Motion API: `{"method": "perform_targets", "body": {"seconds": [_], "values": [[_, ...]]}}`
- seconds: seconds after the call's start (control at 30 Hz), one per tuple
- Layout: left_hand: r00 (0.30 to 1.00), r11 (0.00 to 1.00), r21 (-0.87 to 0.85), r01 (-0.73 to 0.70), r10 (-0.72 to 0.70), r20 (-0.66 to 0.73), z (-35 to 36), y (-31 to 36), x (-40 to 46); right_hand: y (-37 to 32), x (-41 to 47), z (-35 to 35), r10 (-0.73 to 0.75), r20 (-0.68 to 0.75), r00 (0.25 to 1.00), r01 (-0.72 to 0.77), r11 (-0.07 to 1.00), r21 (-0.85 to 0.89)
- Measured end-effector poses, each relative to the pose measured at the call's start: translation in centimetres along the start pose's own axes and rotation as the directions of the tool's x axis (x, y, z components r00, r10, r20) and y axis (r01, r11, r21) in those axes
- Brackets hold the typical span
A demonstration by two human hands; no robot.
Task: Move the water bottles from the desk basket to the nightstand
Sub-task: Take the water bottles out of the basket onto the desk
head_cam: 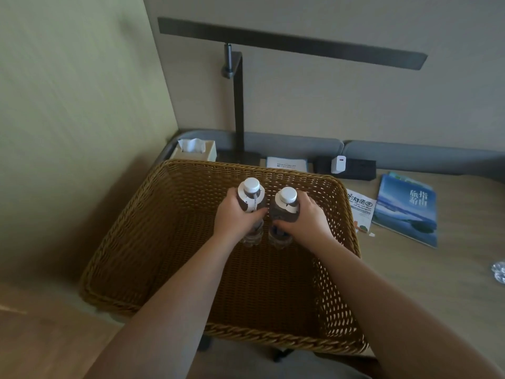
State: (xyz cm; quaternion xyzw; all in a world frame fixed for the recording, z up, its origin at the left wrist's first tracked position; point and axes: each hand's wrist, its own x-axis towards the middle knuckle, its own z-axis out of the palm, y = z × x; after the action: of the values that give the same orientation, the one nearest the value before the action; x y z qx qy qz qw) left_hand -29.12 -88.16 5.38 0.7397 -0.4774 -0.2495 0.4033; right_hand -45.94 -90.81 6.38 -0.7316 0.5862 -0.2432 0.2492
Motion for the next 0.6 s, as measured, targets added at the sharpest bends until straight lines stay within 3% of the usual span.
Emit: {"method": "perform_targets", "body": {"seconds": [0.3, 0.6], "values": [[0.995, 0.997, -0.004, -0.081, 0.081, -0.066, -1.8, 1.5, 0.1, -0.8, -0.2, -2.0, 0.034, -0.147, 0.989, -0.009, 0.987, 0.161], [0.935, 0.93, -0.095, -0.356, 0.355, -0.024, -4.9, 12.1, 0.5, -3.9, -1.1, -12.1, 0.018, -0.371, 0.928, 0.093, 0.956, 0.28]]}}
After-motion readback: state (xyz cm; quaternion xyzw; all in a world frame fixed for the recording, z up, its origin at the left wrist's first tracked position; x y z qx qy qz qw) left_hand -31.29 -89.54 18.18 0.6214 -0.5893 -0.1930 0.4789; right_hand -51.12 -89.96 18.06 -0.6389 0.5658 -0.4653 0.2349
